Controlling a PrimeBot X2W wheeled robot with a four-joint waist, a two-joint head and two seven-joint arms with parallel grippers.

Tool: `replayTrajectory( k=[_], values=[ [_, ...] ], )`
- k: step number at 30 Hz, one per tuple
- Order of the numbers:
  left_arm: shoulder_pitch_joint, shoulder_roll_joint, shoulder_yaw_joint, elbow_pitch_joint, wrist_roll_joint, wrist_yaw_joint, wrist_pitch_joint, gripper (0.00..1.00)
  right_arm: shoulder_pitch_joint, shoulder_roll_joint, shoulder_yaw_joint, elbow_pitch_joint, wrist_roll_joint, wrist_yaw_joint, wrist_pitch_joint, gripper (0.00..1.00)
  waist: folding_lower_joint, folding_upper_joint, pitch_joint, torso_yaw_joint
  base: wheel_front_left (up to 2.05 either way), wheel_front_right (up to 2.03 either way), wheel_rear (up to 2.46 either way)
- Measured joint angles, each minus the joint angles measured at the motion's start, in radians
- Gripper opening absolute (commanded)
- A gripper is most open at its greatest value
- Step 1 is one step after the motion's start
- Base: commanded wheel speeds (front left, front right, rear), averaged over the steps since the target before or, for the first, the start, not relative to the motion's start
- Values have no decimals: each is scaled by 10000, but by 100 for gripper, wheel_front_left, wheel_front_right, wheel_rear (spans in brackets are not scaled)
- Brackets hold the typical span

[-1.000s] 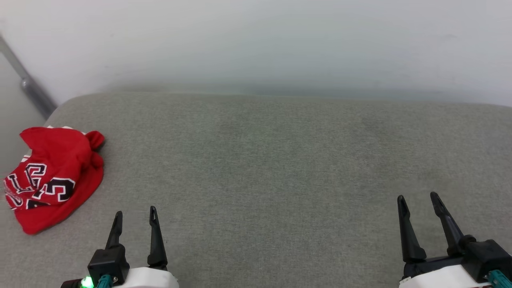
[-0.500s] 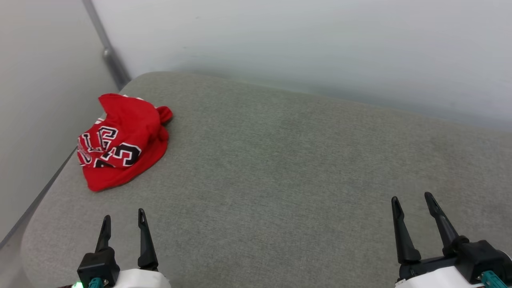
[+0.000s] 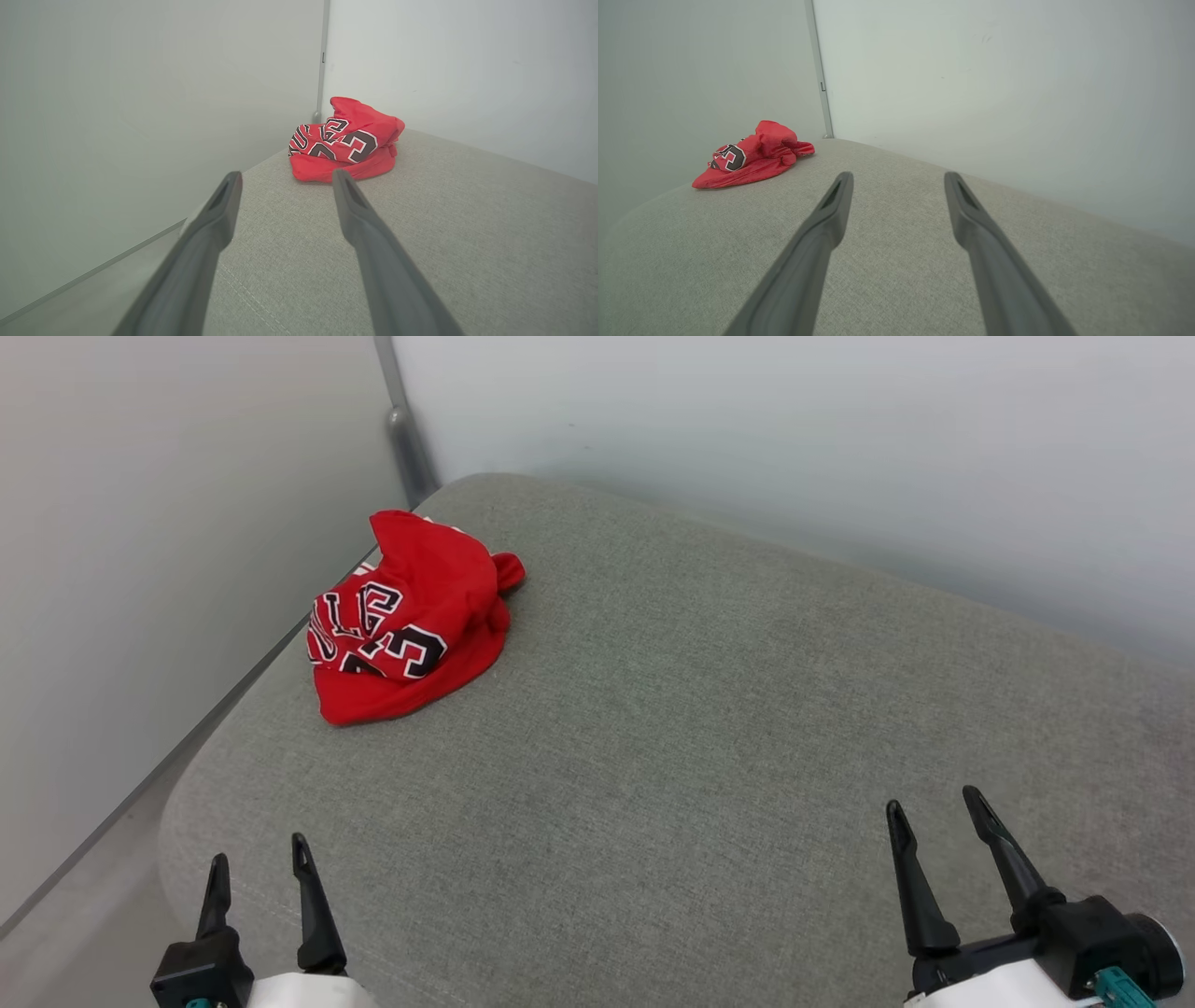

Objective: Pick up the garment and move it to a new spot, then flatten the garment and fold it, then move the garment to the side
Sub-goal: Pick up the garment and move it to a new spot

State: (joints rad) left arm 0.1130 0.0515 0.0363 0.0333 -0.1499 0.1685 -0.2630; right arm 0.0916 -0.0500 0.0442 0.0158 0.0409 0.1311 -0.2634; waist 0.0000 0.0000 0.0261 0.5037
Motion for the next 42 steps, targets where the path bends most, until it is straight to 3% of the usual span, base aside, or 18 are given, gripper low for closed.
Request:
replayTrajectory(
  k=[8, 14, 21, 31, 37, 42],
  values=[
    [24, -8, -12, -121, -105, 157, 0, 100, -123, -4, 92, 42, -155, -2, 0, 100, 0, 0, 192, 93, 0, 0, 0],
    [-737, 134, 251, 326, 161, -470, 0, 100, -120, -4, -75, -104, -272, -2, 0, 100, 0, 0, 287, 23, 0, 0, 0],
    [-2779, 982, 1129, 836, 92, -1007, 0, 100, -569, 0, -359, -539, -897, -2, 0, 100, 0, 0, 957, -442, 0, 0, 0],
    [-6654, 2493, 2282, 2575, -656, -1858, 0, 100, -1572, 0, -746, -1490, -1956, 0, 0, 100, 1, 0, 2857, -1195, 0, 0, 0],
    [-8712, 3722, 2454, 4136, -947, -2412, 56, 100, -1971, 0, -968, -2100, -2268, 0, -2, 100, 2, 0, 4034, -1625, 0, 0, 0],
    [-10090, 4617, 2349, 5329, -1615, -2819, 1068, 100, -2175, 2, -1068, -2506, -2483, 0, 0, 100, 2, 0, 4799, -1935, 0, 0, 0]
  ],
)
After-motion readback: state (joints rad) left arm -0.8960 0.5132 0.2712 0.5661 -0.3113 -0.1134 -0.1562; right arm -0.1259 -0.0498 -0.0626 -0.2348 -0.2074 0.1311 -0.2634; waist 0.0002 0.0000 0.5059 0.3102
